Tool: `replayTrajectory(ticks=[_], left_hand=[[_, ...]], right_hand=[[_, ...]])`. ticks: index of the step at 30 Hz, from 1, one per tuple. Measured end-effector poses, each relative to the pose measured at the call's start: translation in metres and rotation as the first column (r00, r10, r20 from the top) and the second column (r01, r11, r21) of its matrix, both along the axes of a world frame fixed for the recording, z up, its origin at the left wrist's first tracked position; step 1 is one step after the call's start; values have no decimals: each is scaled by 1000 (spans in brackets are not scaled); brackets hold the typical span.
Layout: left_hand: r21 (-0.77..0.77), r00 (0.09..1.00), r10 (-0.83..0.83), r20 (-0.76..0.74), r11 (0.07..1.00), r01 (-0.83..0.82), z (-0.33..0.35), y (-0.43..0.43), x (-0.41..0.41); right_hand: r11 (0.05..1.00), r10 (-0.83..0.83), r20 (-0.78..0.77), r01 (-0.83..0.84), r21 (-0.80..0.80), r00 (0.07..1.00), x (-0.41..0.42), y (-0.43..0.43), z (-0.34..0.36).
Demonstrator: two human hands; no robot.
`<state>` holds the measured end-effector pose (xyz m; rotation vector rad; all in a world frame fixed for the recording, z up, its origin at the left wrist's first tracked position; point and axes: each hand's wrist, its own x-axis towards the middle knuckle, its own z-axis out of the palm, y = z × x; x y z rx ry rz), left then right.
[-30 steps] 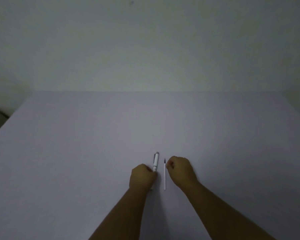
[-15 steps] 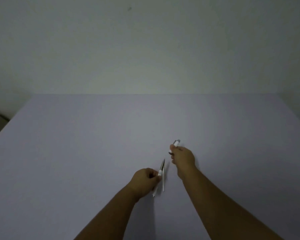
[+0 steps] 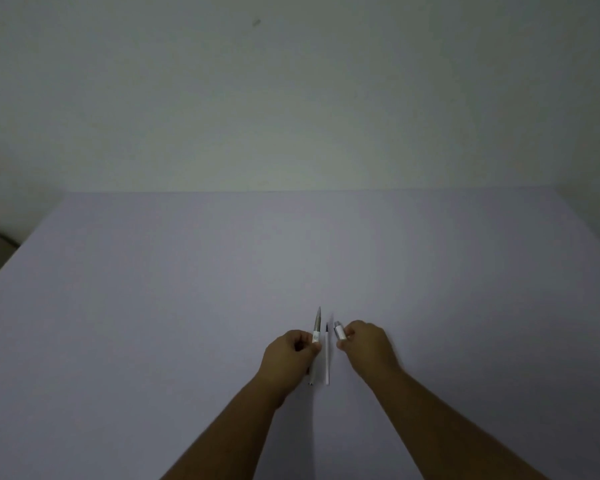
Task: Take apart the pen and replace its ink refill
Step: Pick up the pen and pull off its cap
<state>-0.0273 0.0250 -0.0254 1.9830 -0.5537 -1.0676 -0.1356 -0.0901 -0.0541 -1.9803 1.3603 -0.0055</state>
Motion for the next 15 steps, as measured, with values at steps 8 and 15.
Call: replayTrajectory(ticks=[8, 15], left_hand=[[18, 998, -7, 69, 1000, 6, 8, -6, -2], [-29, 971, -83, 224, 995, 92, 26, -11, -7]], right_hand=[[1000, -2, 6, 2, -15, 1000, -3, 4, 0], [945, -269, 378, 166, 283, 886, 12, 9, 45]])
